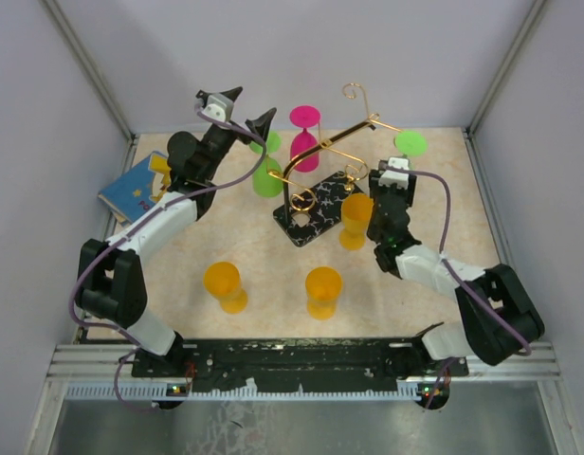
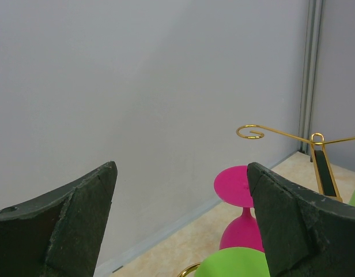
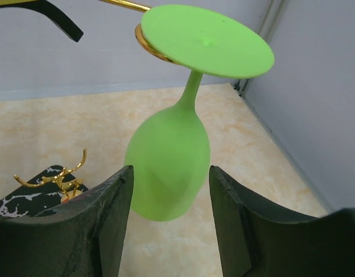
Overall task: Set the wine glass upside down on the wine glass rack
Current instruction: Turn the wine glass upside down at the wine rack, then pick up the wine glass at the center of the board.
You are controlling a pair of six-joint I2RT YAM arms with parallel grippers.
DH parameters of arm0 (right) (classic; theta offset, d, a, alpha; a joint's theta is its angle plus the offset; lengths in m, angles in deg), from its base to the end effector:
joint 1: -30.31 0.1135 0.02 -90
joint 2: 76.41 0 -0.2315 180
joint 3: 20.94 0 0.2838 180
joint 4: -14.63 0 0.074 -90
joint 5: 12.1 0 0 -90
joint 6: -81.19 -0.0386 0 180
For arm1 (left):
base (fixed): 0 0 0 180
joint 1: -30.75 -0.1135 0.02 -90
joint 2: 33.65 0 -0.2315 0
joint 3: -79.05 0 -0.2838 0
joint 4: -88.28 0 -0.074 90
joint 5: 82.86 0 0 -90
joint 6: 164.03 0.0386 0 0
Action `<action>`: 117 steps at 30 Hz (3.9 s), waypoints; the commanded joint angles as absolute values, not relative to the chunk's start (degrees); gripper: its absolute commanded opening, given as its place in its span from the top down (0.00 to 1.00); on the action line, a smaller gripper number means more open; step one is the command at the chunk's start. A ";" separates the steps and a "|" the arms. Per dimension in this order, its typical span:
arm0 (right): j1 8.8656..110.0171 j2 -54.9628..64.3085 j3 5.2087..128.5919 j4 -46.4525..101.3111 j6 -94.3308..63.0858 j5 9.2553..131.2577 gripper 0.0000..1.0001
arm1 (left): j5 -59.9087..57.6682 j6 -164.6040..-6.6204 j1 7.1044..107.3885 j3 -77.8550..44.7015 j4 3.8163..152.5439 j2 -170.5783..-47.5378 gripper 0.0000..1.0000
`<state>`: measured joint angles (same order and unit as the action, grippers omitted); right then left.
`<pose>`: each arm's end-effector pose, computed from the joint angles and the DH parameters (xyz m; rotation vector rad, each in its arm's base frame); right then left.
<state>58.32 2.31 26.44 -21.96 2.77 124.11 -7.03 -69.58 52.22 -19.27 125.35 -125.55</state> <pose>0.2933 0.1245 0.2021 0.1394 1.5120 -0.3654 0.3747 -0.1575 0.3448 0.4651 1.0256 -0.4015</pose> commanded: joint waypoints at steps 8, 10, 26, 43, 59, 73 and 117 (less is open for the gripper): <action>60.83 -4.86 25.60 -13.63 0.00 124.30 0.45 | -6.78 -69.94 52.01 -20.19 127.76 -124.87 0.01; 61.85 -6.45 25.65 -11.14 0.24 124.33 0.45 | -6.94 -69.75 52.02 -20.22 127.71 -124.78 0.01; 65.98 -13.53 48.99 29.26 -9.32 125.69 0.39 | -4.10 -65.85 51.97 -17.68 117.22 -122.82 0.01; 59.14 3.67 83.84 44.79 -15.37 109.71 0.35 | 7.88 -63.37 52.10 -15.22 96.82 -109.80 0.01; 53.34 14.37 96.66 58.28 -27.77 91.83 0.31 | 14.77 -61.86 53.24 -16.23 81.53 -104.06 0.01; 53.18 22.25 100.12 66.49 -33.14 91.81 0.25 | 13.45 -61.05 53.26 -16.13 83.50 -105.74 0.01; 49.74 46.87 129.11 63.63 -30.77 79.96 0.09 | 12.85 -58.85 53.18 -13.16 89.61 -112.35 0.01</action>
